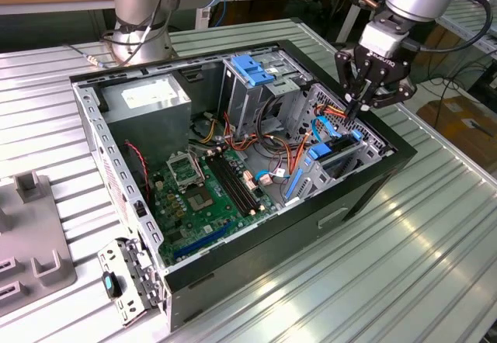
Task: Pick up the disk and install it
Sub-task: 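Insert the second disk wire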
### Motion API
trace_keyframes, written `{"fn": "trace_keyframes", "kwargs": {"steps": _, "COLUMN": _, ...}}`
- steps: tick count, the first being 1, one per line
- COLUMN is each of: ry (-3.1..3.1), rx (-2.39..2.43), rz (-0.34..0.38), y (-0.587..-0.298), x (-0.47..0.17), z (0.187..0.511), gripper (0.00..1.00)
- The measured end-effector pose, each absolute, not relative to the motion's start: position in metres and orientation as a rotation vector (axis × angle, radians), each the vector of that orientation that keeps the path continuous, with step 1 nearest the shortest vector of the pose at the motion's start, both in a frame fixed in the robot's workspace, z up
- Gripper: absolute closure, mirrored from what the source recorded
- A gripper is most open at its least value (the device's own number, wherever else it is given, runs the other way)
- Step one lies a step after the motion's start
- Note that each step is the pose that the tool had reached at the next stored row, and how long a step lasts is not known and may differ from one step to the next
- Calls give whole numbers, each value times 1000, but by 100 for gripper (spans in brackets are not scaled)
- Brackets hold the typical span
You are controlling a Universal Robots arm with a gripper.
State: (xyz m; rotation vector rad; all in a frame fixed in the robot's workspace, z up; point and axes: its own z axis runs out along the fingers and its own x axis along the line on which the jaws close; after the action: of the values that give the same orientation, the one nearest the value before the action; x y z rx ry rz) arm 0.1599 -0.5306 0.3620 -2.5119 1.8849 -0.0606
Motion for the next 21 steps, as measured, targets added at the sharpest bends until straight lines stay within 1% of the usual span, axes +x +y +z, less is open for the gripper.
{"fn": "trace_keyframes", "kwargs": {"steps": 6, "ry": 2003, "rx": -2420, "rz": -60, "y": -531, "x": 159, "z": 362, "gripper": 84}}
{"fn": "trace_keyframes", "kwargs": {"steps": 10, "ry": 1981, "rx": -2379, "rz": 1, "y": -532, "x": 159, "z": 362, "gripper": 84}}
{"fn": "trace_keyframes", "kwargs": {"steps": 21, "ry": 2114, "rx": -2260, "rz": -2, "y": -534, "x": 157, "z": 357, "gripper": 84}}
